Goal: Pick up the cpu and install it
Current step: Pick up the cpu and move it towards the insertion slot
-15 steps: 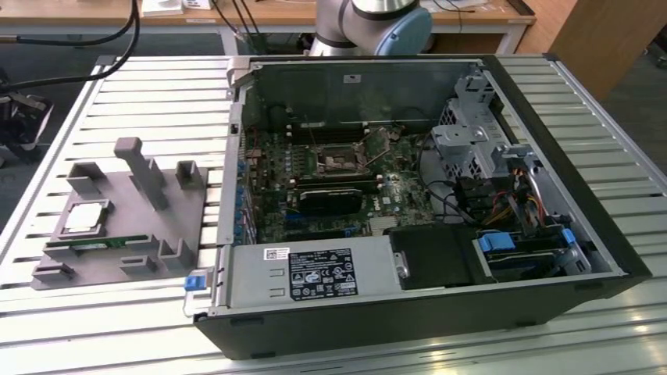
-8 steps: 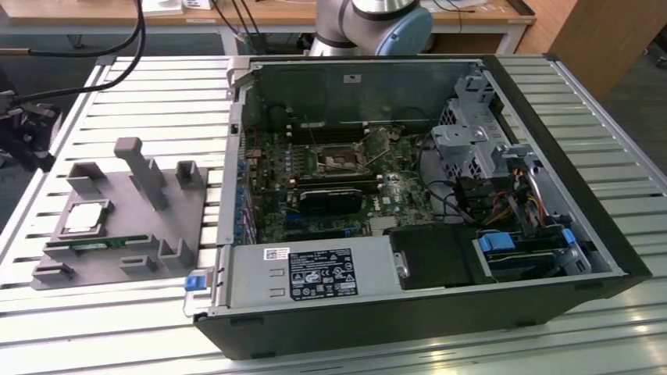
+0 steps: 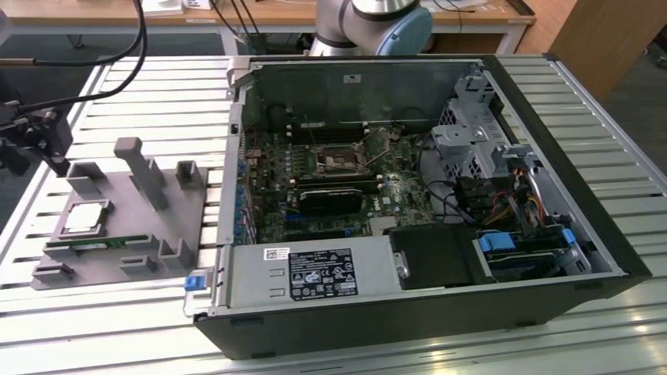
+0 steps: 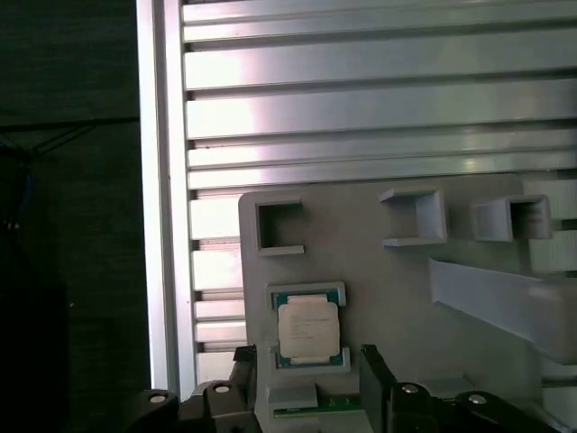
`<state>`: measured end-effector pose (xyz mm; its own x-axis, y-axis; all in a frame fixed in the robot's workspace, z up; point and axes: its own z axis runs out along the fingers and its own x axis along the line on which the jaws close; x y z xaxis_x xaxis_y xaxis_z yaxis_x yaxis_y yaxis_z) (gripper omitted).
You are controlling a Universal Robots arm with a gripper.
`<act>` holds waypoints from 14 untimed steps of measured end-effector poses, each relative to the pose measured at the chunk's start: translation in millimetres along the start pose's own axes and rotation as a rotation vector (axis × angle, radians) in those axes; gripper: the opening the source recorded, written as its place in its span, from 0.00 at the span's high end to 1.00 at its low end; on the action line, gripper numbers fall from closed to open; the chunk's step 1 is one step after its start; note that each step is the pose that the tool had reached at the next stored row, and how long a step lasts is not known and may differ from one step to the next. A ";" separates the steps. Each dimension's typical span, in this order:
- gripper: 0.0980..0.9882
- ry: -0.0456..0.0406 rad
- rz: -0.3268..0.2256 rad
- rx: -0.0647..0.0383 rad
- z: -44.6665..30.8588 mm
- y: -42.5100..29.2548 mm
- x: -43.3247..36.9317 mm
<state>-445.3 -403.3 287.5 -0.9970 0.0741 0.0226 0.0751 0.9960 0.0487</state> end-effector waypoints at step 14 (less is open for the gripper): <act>0.32 0.0002 0.000 -0.002 10.2 -1.4 -0.3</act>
<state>-445.3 -404.1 277.2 -0.9970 0.0739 0.0228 0.0750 0.9959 0.0511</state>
